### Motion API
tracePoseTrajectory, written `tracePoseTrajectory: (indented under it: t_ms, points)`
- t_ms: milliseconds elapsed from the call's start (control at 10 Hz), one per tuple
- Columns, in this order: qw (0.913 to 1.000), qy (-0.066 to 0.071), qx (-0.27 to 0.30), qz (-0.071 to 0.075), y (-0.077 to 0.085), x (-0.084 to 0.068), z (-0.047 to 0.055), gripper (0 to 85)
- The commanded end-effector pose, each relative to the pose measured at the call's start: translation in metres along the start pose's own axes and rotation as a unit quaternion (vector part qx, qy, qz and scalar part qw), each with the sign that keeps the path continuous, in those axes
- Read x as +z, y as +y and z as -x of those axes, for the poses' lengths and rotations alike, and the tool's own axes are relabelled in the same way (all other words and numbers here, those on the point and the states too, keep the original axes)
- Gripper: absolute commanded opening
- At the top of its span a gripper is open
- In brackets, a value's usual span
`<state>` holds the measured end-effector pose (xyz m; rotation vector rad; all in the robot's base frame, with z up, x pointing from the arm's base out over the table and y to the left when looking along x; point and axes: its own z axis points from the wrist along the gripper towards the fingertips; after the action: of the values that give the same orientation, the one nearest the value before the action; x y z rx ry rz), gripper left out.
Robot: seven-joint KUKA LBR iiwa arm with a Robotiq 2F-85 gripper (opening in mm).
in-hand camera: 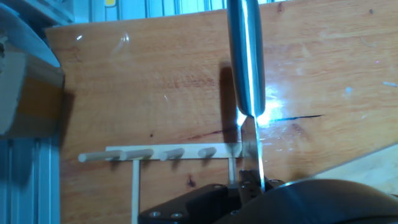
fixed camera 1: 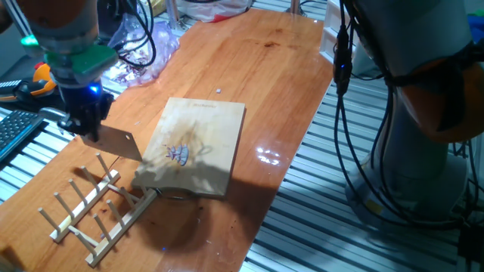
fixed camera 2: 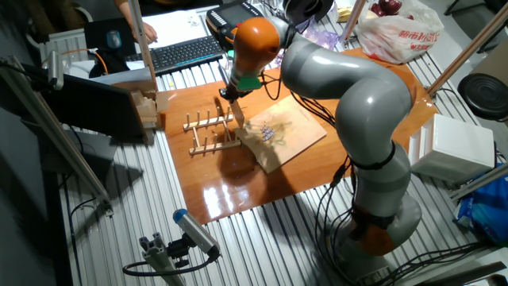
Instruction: Chop the onions
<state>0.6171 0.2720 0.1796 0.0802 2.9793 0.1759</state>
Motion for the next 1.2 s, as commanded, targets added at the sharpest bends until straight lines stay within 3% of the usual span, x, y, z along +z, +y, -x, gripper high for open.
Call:
tracePoseTrajectory:
  t_ms: [0, 300, 500, 700, 1000, 1100]
  points:
    - [1.0000, -0.002, 0.002, 0.003, 0.002, 0.006, -0.003, 0.0]
    - [0.9999, -0.012, 0.006, 0.004, 0.006, 0.021, -0.009, 0.0]
    - [0.9993, -0.037, 0.002, -0.003, 0.008, 0.044, -0.014, 0.0]
    - [0.9989, -0.047, 0.001, -0.003, 0.009, 0.056, -0.015, 0.0]
    - [0.9981, -0.057, -0.008, -0.022, 0.007, 0.072, -0.016, 0.0]
    - [0.9981, -0.058, -0.008, -0.021, 0.007, 0.079, -0.017, 0.0]
